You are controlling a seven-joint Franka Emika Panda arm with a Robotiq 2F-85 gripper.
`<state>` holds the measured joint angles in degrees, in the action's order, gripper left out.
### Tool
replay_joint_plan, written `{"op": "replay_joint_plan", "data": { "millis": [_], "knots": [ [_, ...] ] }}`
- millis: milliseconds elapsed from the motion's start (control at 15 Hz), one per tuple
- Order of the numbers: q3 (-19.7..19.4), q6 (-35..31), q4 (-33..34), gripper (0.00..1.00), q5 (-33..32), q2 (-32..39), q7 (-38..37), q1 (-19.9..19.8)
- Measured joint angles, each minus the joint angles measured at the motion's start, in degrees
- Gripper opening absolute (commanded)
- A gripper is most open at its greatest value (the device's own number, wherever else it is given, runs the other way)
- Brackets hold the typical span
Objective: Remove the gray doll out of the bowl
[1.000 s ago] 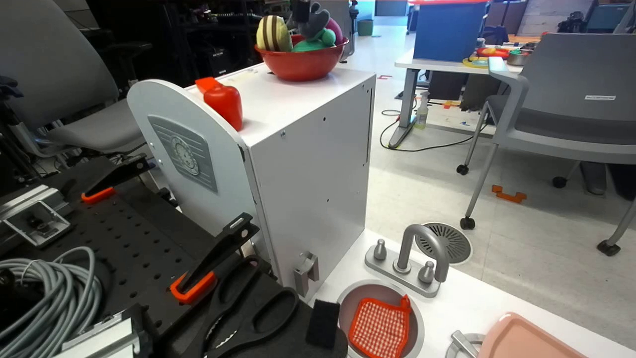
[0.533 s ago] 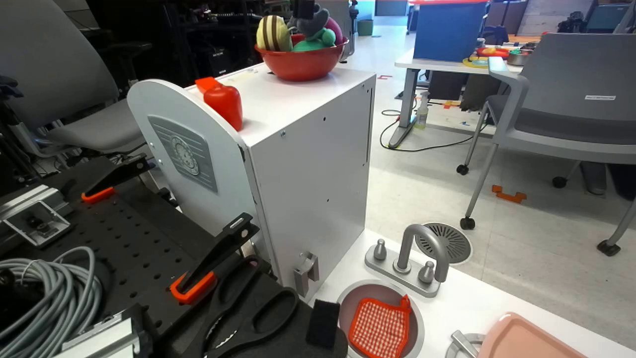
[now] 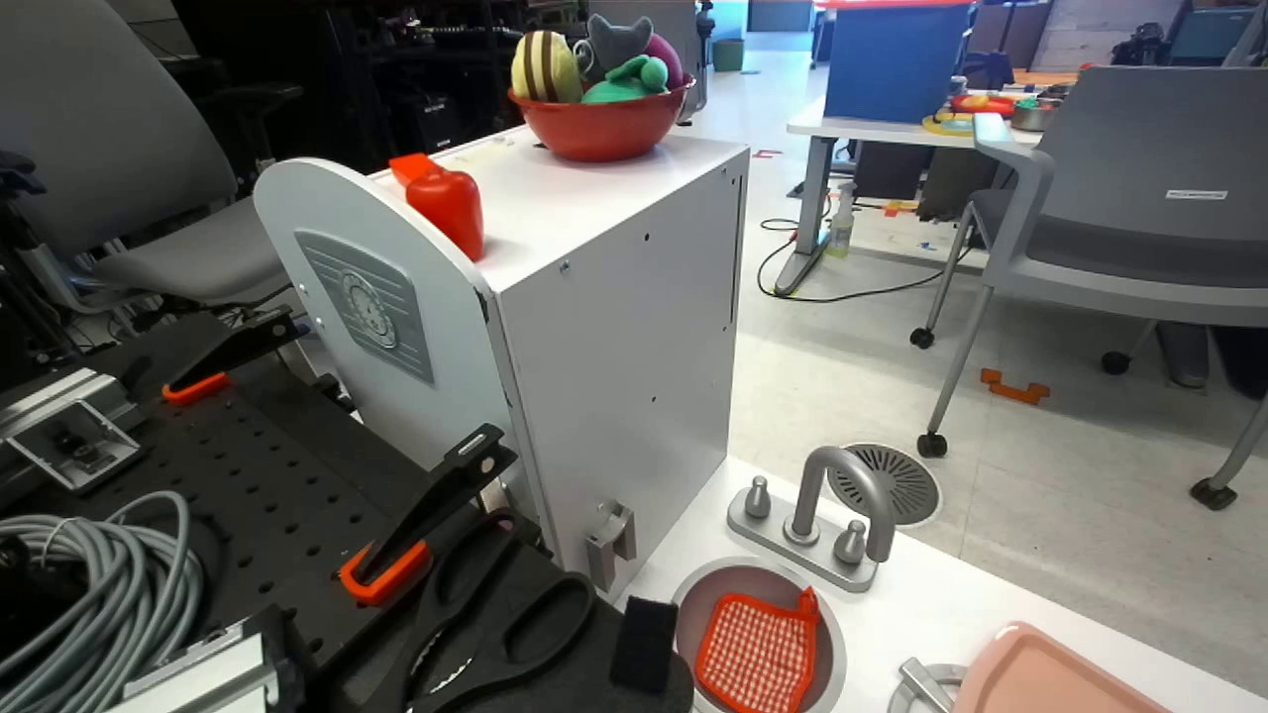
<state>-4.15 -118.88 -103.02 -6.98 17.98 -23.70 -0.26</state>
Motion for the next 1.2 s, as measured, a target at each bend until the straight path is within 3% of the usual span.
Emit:
{"op": "replay_joint_plan", "data": {
  "millis": [400, 800, 1200],
  "knots": [
    [0.0, -4.9, -0.2, 1.00, -1.2, -0.4, -1.9, 0.7],
    [2.2, -8.6, -1.1, 1.00, 11.7, -0.4, 6.1, 0.4],
    [2.4, -8.6, -2.6, 1.00, 16.5, -0.4, 9.8, 0.1]
  ]
}}
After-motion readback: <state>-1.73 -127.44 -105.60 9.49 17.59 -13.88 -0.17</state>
